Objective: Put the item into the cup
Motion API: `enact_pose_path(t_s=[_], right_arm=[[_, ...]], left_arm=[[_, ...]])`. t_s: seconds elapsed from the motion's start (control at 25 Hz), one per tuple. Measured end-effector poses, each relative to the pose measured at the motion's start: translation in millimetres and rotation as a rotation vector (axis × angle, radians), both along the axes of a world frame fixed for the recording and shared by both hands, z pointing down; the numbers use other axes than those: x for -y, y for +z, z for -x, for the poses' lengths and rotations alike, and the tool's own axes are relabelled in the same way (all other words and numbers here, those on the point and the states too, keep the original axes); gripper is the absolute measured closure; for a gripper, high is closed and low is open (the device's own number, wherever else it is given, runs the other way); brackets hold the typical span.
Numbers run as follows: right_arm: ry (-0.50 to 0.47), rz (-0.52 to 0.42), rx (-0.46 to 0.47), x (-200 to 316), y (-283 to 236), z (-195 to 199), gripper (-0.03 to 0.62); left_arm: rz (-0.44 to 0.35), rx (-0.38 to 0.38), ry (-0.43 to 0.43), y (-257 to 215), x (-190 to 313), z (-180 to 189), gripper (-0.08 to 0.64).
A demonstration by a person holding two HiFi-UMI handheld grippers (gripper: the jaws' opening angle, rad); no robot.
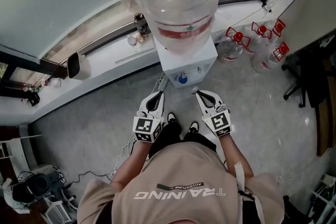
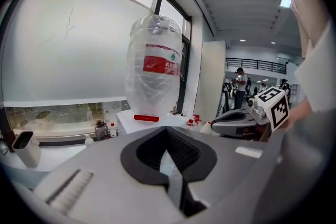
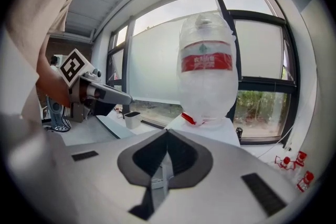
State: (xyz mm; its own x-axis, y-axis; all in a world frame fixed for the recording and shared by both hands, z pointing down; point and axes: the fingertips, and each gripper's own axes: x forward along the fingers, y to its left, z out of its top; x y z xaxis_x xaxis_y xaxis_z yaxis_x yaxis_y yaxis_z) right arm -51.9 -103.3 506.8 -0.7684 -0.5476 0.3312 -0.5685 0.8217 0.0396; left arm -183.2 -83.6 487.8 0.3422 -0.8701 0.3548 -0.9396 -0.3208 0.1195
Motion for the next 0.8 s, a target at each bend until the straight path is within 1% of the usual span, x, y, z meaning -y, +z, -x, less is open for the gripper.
enact_pose_path(t_s=[0.24, 0.36, 0.44, 0.64, 0.8], right_arm=[[0.114, -0.011, -0.01, 12, -13, 14, 0.58], [0.16, -0.023, -0.021, 18, -12, 18, 0.58], [0.182, -0.014, -0.021, 19, -8, 20, 0.581], [0.166, 0.018, -0.058, 16, 18, 19, 0.58], [0.162, 0.058, -0.027, 17, 41, 17, 0.581]], left_arm=[[-0.011, 0.006, 0.142, 3, 20, 7, 0.552], [-0.003, 0.0, 0.21, 10, 26, 5, 0.552], [0.011, 0.003, 0.249, 16, 28, 3, 0.552], [0.055, 0.005, 0.312, 29, 30, -13, 0.552], [0.083, 0.04, 0.338, 47, 31, -25, 0.552]])
